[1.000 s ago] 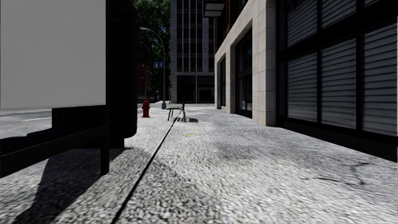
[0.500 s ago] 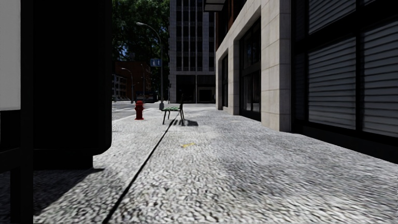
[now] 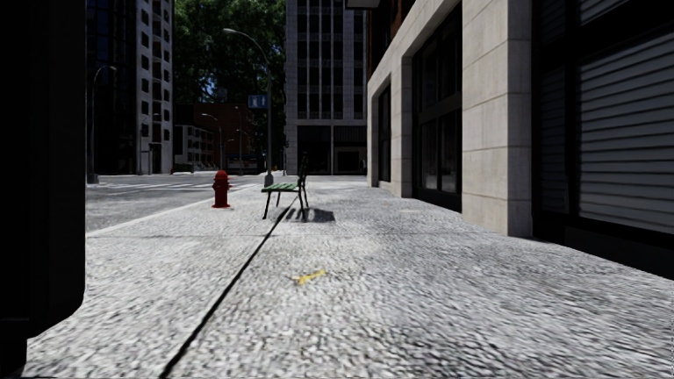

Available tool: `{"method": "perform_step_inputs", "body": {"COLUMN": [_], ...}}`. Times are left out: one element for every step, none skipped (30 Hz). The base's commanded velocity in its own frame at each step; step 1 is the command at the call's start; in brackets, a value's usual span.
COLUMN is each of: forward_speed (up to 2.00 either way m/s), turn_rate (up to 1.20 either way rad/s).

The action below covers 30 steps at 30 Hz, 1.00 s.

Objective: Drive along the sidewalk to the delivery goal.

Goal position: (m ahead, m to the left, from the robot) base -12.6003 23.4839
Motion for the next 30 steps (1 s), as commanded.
{"method": "perform_step_inputs", "body": {"forward_speed": [2.0,2.0,2.0,2.0,2.0,2.0,2.0,2.0,2.0,2.0,2.0,2.0,2.0,2.0,2.0,2.0,2.0,2.0,2.0,2.0,2.0,2.0,2.0,2.0,2.0,2.0,2.0,2.0,2.0,2.0], "turn_rate": [-0.12,-0.19,-0.19,-0.26,-0.29,-0.3,-0.3,-0.3,-0.3,-0.3,-0.3,-0.3,-0.3,-0.3,-0.3,-0.3,-0.3,-0.3,-0.3,-0.3,-0.3,-0.3,-0.3,-0.3,-0.3,-0.3,-0.3,-0.3,-0.3,-0.3]}}
